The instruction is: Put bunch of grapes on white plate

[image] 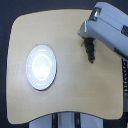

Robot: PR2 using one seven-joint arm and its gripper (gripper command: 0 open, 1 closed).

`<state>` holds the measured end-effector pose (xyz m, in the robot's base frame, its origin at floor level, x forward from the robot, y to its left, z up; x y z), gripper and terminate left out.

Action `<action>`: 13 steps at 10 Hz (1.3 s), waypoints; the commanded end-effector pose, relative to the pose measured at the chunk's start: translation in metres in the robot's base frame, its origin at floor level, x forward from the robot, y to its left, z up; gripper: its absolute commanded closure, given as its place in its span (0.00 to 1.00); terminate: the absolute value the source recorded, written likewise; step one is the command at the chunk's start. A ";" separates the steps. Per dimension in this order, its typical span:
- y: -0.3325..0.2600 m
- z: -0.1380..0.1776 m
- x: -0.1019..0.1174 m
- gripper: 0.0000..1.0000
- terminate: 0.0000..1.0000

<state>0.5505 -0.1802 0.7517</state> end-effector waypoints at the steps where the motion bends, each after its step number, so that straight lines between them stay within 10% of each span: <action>1: 0.017 -0.027 0.006 0.00 0.00; 6: 0.012 -0.031 -0.001 0.00 0.00; 7: 0.014 -0.030 -0.001 1.00 0.00; 13: 0.025 -0.026 0.003 1.00 0.00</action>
<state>0.5525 -0.1666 0.7225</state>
